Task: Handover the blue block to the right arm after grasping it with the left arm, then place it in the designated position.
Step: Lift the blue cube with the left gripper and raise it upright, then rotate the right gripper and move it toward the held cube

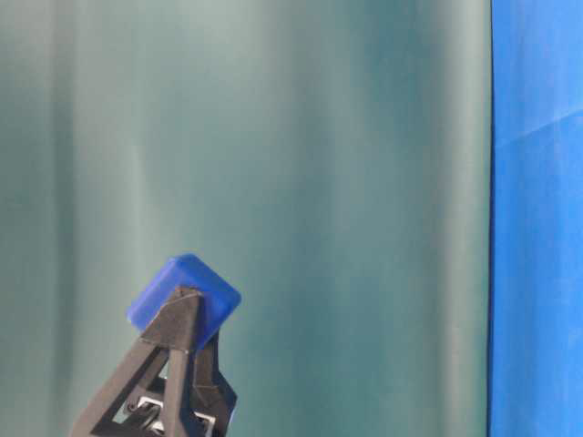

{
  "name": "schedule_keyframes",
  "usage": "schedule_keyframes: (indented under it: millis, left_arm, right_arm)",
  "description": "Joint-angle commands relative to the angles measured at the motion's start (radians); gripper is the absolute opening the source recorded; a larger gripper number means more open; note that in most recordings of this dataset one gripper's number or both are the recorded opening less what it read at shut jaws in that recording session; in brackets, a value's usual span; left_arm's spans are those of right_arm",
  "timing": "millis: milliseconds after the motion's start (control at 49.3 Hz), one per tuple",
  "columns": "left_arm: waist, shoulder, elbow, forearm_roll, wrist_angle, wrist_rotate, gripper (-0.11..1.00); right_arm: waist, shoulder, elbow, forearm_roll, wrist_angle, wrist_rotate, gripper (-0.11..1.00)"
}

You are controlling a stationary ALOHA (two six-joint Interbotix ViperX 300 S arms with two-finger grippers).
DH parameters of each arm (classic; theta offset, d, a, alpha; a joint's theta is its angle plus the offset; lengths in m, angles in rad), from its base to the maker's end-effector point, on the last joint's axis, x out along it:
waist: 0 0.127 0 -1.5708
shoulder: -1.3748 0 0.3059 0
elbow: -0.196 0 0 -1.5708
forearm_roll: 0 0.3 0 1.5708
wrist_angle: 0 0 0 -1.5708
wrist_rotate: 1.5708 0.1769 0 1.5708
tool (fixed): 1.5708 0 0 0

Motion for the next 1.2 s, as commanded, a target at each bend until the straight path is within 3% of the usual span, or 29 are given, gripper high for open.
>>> schedule_keyframes:
  millis: [0,426,589,812,1177]
  left_arm:
    - [-0.002,-0.012,-0.012,0.000,-0.011,0.002,0.46]
    - [0.000,-0.014,-0.012,-0.002,-0.011,-0.005,0.46]
    - [0.000,-0.017,-0.011,-0.002,-0.011,-0.006,0.46]
    - [0.000,-0.017,-0.011,-0.003,-0.011,-0.009,0.46]
    - [-0.002,-0.018,-0.011,-0.006,-0.017,-0.011,0.46]
  right_arm:
    - [-0.002,0.005,-0.028,0.000,-0.009,-0.002,0.96]
    - [-0.002,0.005,-0.031,0.000,-0.006,-0.002,0.96]
    - [-0.002,0.003,-0.046,-0.025,0.003,-0.012,0.96]
    - [-0.002,0.003,-0.080,-0.146,0.058,-0.091,0.96]
    - [-0.002,0.003,-0.107,-0.365,0.066,-0.356,0.96]
